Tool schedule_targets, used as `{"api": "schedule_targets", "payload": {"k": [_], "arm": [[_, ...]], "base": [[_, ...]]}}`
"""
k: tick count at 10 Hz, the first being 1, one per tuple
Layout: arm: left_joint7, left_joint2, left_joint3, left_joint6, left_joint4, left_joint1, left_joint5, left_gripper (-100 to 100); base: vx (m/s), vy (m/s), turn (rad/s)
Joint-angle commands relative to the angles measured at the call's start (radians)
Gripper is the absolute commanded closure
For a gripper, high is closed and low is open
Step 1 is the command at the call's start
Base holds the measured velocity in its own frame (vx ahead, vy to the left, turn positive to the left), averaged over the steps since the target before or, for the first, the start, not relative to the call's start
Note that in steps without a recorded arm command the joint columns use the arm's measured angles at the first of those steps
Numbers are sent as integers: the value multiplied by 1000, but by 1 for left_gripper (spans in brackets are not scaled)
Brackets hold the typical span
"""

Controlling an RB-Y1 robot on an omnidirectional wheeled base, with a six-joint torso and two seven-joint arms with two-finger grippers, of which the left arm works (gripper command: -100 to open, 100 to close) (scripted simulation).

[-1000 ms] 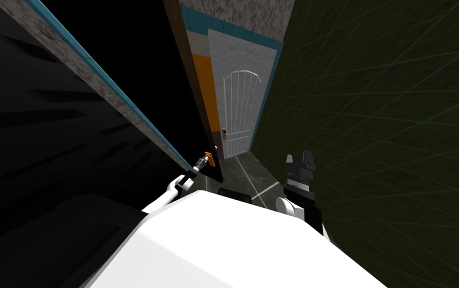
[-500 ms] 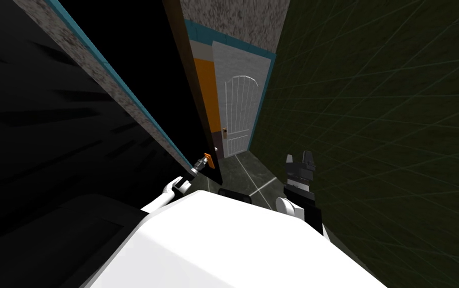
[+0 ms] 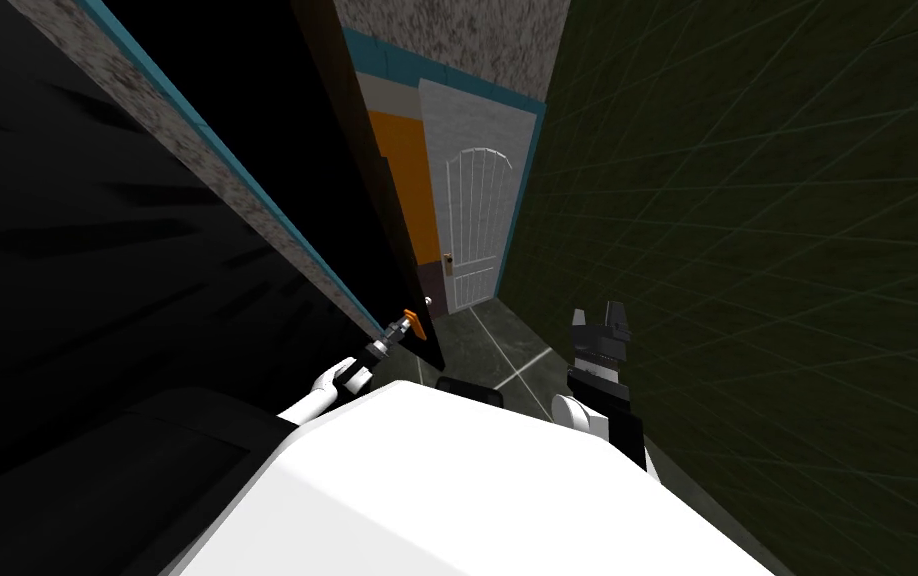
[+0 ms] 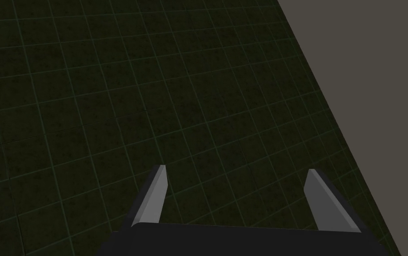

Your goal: Pull the door open

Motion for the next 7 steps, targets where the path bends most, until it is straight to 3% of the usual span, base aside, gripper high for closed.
{"api": "schedule_targets", "payload": {"k": [1,3,4,6,7], "arm": [[8,9,-3,-32,12,9,-2,100],[30,39,-10,-95,40,28,-7,100],[30,39,-10,-106,40,28,-7,100],[51,66,-16,-164,67,45,-11,100],[51,66,-16,-172,67,45,-11,100]], "base": [[-61,32,1],[-69,38,-34],[-58,29,-11],[-62,26,-31],[-45,29,-11]]}}
